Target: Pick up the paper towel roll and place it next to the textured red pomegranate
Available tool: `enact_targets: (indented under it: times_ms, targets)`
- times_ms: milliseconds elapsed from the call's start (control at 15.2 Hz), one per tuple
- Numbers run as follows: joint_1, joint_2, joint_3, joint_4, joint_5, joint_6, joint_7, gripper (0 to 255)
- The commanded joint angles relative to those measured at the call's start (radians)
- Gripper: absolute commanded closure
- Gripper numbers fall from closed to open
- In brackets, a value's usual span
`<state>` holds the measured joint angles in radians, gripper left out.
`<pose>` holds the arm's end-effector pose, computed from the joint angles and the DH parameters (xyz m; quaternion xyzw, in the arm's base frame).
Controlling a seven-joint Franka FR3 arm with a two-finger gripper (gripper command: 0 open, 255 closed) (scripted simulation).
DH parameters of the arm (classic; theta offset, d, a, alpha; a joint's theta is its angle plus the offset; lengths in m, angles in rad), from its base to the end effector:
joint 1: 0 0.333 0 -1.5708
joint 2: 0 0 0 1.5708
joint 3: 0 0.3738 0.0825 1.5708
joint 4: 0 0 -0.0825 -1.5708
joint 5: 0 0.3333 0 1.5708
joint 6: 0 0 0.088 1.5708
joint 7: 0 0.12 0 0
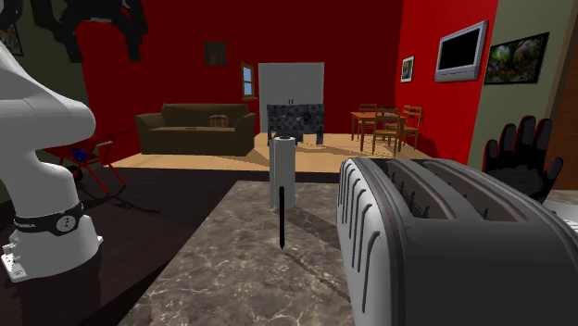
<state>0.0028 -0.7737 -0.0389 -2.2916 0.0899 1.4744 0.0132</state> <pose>0.2091 -0.0020 0.6350 -0.9979 0.0154 0.0215 0.0585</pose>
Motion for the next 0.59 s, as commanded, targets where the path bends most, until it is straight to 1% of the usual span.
enact_targets:
  times_ms: [0,528]
  targets:
    - [0.0,0.0,0.0,0.0,0.0,0.0,0.0,0]
    - [0.047,0.092,0.186,-0.033,0.08,0.167,0.175,0]
